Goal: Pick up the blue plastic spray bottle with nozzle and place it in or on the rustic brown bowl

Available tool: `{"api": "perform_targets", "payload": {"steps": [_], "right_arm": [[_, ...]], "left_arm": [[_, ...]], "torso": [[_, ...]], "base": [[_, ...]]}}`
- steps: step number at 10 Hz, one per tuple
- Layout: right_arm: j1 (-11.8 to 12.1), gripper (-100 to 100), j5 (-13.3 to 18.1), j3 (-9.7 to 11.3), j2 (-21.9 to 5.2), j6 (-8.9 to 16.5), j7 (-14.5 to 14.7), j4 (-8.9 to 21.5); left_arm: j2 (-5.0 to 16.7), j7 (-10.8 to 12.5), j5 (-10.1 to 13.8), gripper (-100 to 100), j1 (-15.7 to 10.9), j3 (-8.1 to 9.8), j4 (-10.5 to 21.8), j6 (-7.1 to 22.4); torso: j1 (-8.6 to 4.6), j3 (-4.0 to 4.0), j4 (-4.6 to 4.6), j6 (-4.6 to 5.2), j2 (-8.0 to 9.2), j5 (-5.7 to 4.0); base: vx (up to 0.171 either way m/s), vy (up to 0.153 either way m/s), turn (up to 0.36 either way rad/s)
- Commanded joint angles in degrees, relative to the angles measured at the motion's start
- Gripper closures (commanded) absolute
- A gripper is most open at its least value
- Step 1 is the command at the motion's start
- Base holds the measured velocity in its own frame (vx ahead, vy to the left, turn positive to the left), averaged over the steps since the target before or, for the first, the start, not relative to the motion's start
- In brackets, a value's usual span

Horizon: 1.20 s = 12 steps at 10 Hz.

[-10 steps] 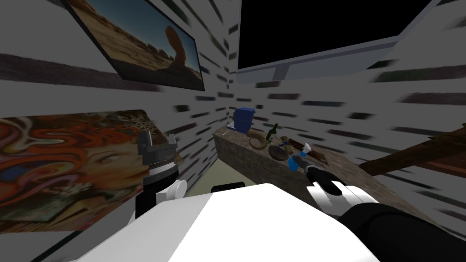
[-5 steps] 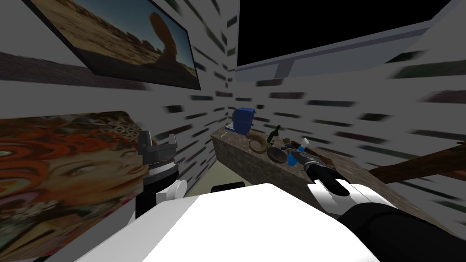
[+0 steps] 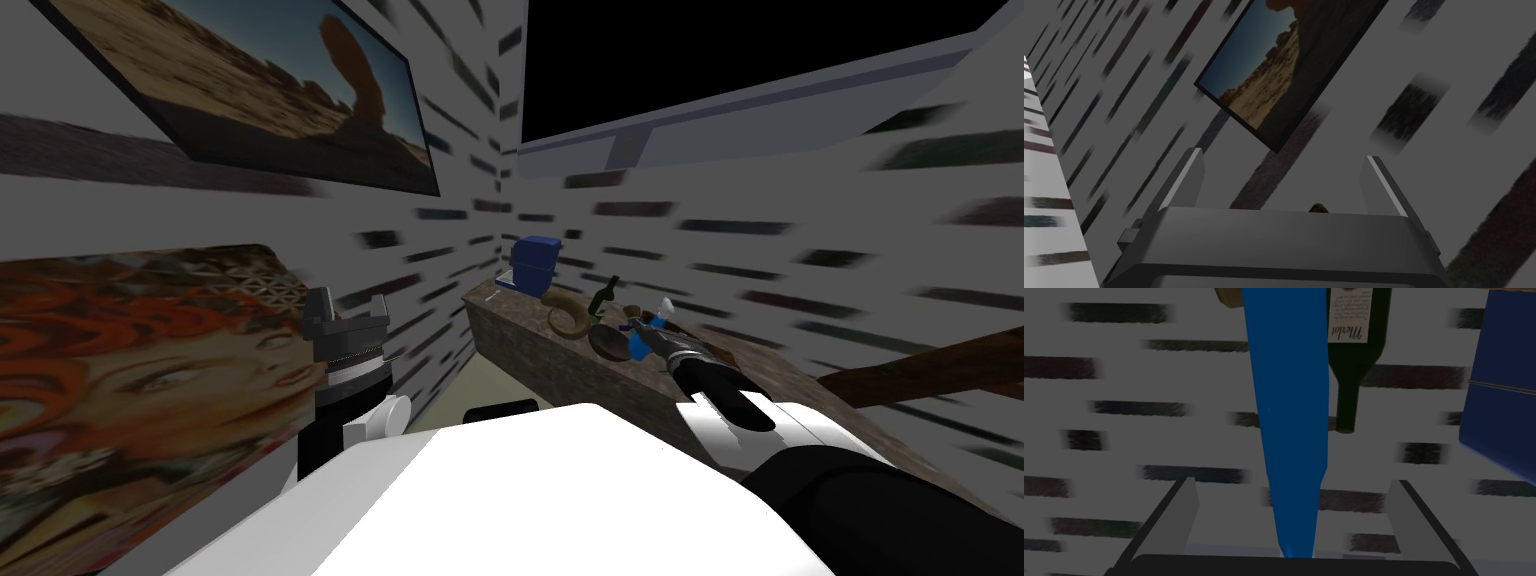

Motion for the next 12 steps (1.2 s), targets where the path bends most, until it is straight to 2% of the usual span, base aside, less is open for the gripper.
{"api": "perform_targets", "payload": {"steps": [1, 3, 4, 5, 6, 12], "right_arm": [[0.00, -100, 0.00, 0.00, 0.00, 0.00, 0.00, 0.00], [0.00, -100, 0.00, 0.00, 0.00, 0.00, 0.00, 0.00], [0.00, 0, 0.00, 0.00, 0.00, 0.00, 0.00, 0.00], [-0.38, -100, -2.83, -2.86, -2.44, 2.13, -0.63, -0.21], [-0.38, -100, -2.83, -3.03, -2.44, 2.13, -0.63, -0.21], [-1.52, -100, -11.32, -12.13, -9.77, 8.52, -2.53, -0.83]], "left_arm": [[0.00, 0.00, 0.00, 0, 0.00, 0.00, 0.00, 0.00], [0.00, 0.00, 0.00, 0, 0.00, 0.00, 0.00, 0.00], [0.00, 0.00, 0.00, 0, 0.00, 0.00, 0.00, 0.00], [0.00, 0.00, 0.00, 0, 0.00, 0.00, 0.00, 0.00], [0.00, 0.00, 0.00, 0, -0.01, 0.00, 0.00, 0.00], [0.00, 0.00, 0.00, 0, -0.01, 0.00, 0.00, 0.00]], "torso": [[0.00, 0.00, 0.00, 0.00, 0.00, 0.00], [0.00, 0.01, 0.00, 0.00, 0.01, 0.00], [0.00, 0.01, 0.00, 0.00, 0.02, 0.00], [0.00, 0.01, 0.00, 0.00, 0.02, 0.00], [0.04, 0.07, 0.02, -0.02, 0.13, 0.01], [0.10, 0.13, 0.05, 0.00, 0.22, 0.03]], "base": [[0.000, 0.000, 0.000], [0.000, 0.000, 0.000], [0.000, 0.000, 0.000], [-0.046, 0.021, 0.071], [-0.054, 0.028, 0.039], [-0.048, 0.030, 0.043]]}}
